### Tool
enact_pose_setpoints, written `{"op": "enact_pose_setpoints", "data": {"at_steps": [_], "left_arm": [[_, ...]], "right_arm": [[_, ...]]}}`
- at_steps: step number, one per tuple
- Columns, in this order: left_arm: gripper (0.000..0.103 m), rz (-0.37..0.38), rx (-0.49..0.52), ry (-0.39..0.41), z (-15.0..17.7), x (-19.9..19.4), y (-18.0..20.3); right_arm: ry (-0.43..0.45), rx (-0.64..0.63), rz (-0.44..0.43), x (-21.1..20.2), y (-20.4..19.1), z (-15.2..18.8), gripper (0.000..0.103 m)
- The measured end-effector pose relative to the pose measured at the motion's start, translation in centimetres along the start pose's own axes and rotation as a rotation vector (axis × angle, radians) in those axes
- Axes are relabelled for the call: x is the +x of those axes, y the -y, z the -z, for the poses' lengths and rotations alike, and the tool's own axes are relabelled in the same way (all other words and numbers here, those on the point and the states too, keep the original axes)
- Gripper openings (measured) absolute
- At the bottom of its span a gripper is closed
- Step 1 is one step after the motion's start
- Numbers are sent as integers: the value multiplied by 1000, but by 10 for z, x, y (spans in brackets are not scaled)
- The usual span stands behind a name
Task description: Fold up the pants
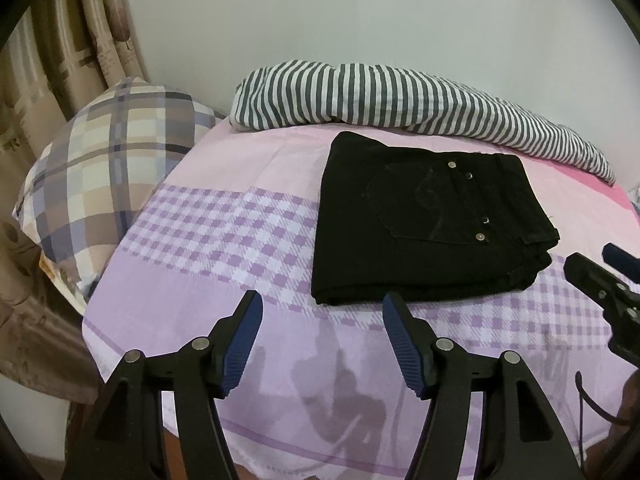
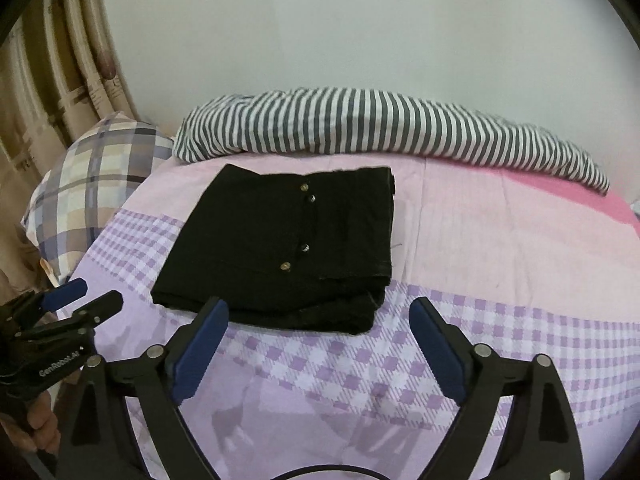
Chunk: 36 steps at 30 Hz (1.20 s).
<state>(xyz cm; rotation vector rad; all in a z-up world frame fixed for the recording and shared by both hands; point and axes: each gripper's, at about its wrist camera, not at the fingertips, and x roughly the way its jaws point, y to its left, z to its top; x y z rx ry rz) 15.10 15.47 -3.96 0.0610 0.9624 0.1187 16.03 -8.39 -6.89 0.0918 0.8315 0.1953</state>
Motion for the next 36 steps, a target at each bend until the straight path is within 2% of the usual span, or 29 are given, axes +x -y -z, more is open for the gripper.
{"op": "enact_pose_setpoints", "data": {"at_steps": [8,36], "left_arm": [[64,-16,31,12,6,0,5],[64,-24,47,7,7,4,7]], "right_arm": [[40,-22,30,-9,-13,4,97],[-20,-26,63,5,-13,7,98]]}}
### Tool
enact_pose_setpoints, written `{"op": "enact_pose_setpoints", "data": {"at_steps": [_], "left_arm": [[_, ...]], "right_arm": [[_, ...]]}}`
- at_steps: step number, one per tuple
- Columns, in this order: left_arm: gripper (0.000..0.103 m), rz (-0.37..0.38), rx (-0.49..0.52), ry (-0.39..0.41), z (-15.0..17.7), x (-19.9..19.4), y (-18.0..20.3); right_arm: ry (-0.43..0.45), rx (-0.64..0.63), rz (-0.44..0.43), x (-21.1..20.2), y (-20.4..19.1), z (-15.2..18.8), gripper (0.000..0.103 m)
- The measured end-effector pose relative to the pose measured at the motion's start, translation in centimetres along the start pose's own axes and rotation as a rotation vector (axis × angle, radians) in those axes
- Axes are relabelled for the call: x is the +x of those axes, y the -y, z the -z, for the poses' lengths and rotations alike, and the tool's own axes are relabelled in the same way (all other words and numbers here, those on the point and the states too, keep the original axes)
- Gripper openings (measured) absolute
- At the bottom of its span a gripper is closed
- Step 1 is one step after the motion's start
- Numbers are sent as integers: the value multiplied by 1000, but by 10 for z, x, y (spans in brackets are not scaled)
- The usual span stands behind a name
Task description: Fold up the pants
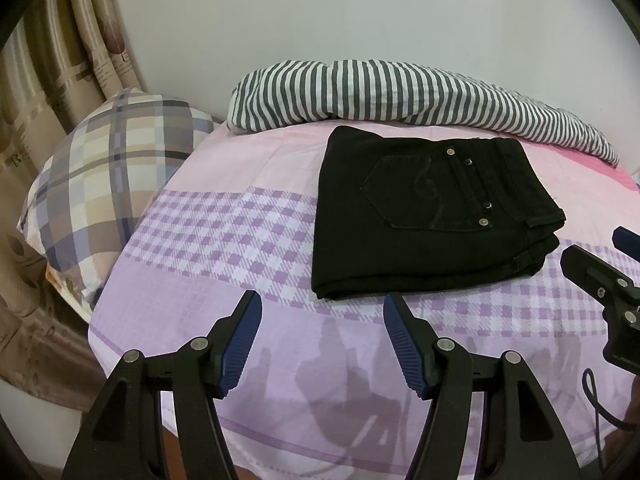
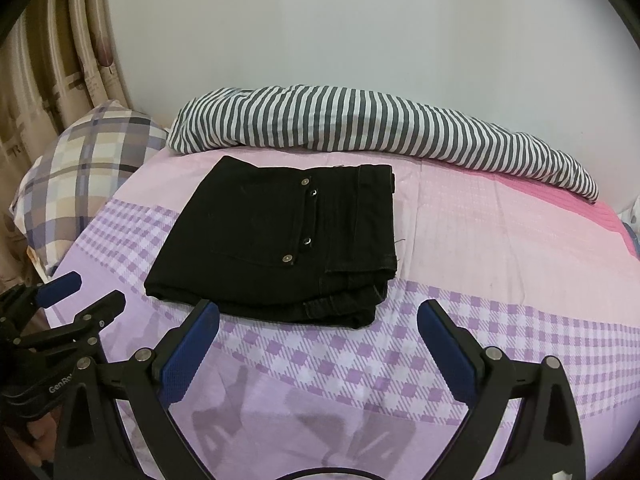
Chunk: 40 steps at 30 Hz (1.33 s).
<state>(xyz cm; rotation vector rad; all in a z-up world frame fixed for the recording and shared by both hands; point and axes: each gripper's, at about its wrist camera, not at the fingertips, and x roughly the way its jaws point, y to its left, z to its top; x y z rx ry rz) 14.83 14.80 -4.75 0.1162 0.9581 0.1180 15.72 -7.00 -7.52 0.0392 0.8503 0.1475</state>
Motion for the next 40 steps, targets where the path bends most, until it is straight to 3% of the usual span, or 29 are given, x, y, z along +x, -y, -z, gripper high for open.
{"op": "enact_pose_setpoints", "data": {"at_steps": [40], "left_arm": [[64,6,31,-8,-2,8,-2]], "right_arm": [[-47,6,-7,10,5,6,98]]}}
